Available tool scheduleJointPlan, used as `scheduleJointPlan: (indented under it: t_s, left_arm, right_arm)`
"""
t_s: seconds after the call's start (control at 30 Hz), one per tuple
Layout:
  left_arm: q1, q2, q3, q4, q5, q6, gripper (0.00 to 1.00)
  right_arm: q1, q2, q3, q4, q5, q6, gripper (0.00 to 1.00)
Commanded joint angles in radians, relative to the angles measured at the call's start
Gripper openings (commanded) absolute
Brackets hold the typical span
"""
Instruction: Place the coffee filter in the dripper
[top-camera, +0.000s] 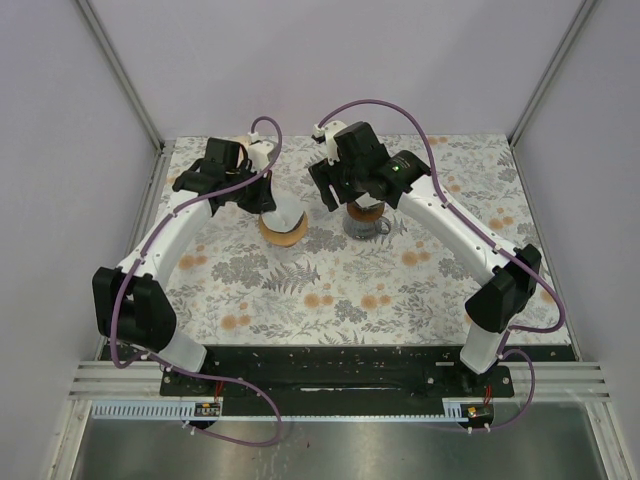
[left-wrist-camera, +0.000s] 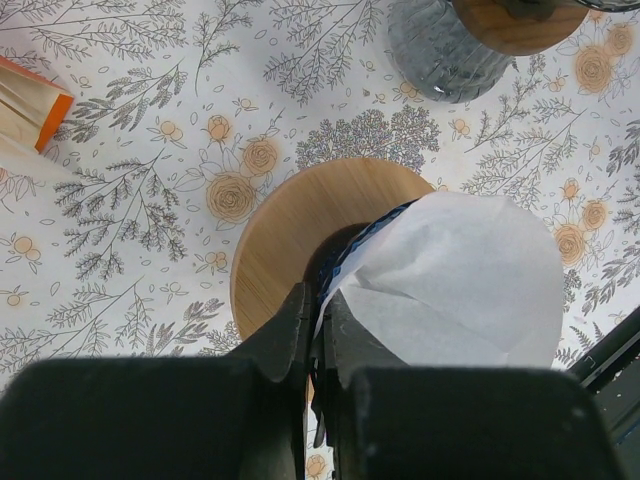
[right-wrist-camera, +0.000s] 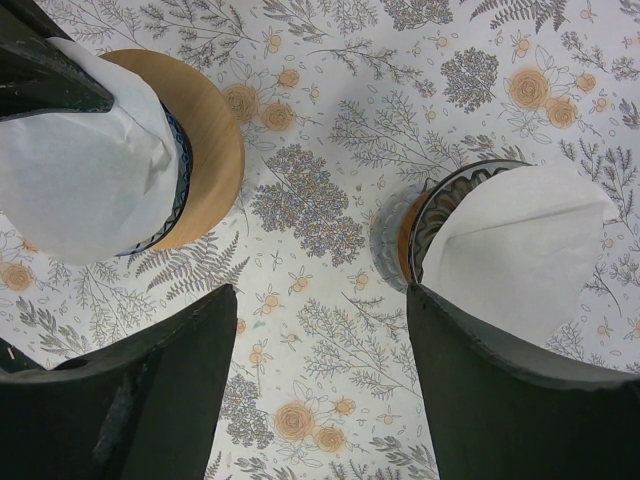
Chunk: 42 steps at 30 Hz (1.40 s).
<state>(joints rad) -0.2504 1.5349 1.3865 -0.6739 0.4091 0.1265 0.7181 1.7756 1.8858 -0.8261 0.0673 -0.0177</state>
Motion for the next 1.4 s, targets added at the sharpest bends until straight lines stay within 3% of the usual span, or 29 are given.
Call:
scheduleJointPlan:
  t_s: [0.0,0.13,0.27,0.63,0.77,0.83,1.13,1.37]
  left_arm:
    - [0.000,0.024,0.020,-0.021,-0.038,0.028,0.00]
    - [0.000,0.028,0.019,-0.024,-0.027,0.025,0.00]
    - [0.000,0.033,0.028,-0.029,-0.026,0.022,0.27]
    - [0.002,0.018,0.103,-0.055,-0.033,0.018,0.73]
    - [0.008,0.001,0.121,-0.055,-0.046,0.015,0.95]
    - [0.013,-0.010,0.129,-0.055,-0.052,0.013,0.99]
    - [0.091,-0.061,0.164,-0.056,-0.027,-0.019,0.99]
    - [0.195,-0.180,0.120,0.031,-0.117,-0.077,0.99]
  right_arm:
    - [-0.002,-0.015,0.007,0.038,-0.004,-0.004,0.77]
    - [-0.002,-0.016,0.007,0.033,-0.004,-0.004,0.77]
    - [-0.002,-0.016,0.007,0.028,-0.008,-0.005,0.77]
    - [0.000,-0.018,-0.004,0.025,-0.006,-0.007,0.77]
    - [-0.002,-0.018,-0.007,0.025,-0.003,-0.008,0.78]
    - [0.000,-0.018,-0.010,0.028,0.002,-0.010,0.78]
    - [-0.029,-0.047,-0.033,0.038,0.029,-0.001,0.78]
    - [-0.184,-0.174,-0.148,0.111,0.011,0.040,0.81]
